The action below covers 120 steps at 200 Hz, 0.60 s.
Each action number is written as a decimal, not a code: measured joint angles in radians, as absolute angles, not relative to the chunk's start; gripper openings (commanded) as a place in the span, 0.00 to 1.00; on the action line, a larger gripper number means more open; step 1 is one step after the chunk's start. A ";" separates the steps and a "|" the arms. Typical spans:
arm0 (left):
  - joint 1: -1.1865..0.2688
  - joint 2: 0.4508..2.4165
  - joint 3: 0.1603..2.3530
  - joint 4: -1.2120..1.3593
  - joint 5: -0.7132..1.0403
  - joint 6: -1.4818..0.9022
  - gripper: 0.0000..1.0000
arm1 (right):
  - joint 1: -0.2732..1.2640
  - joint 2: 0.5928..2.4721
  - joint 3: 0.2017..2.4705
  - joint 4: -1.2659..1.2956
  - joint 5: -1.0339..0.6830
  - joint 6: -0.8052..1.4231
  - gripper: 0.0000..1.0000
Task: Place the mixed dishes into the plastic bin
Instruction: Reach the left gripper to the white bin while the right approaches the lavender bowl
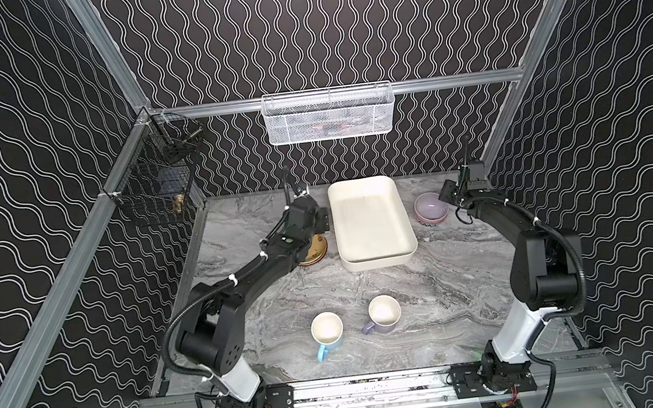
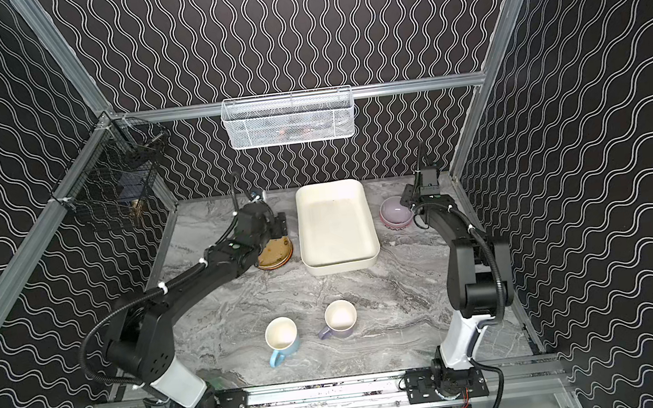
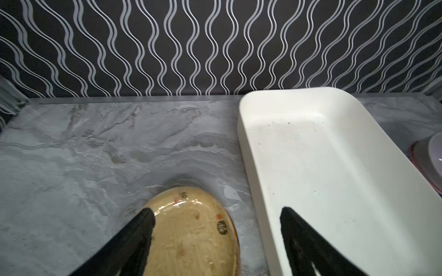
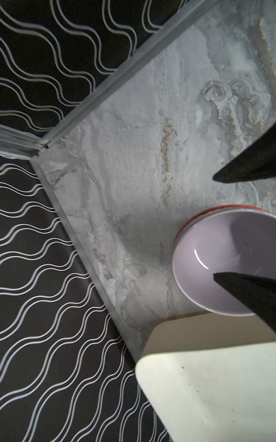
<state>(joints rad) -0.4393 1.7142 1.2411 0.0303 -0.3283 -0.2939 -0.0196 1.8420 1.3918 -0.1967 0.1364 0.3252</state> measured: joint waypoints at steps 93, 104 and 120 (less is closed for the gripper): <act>-0.477 1.972 1.467 -0.263 -0.273 -0.404 0.77 | -0.069 1.996 1.510 -0.296 0.138 0.340 0.44; -0.482 1.983 1.475 -0.271 -0.272 -0.412 0.76 | -0.075 2.000 1.510 -0.301 0.132 0.340 0.42; -0.490 2.000 1.481 -0.284 -0.268 -0.418 0.75 | -0.079 2.004 1.508 -0.302 0.117 0.340 0.42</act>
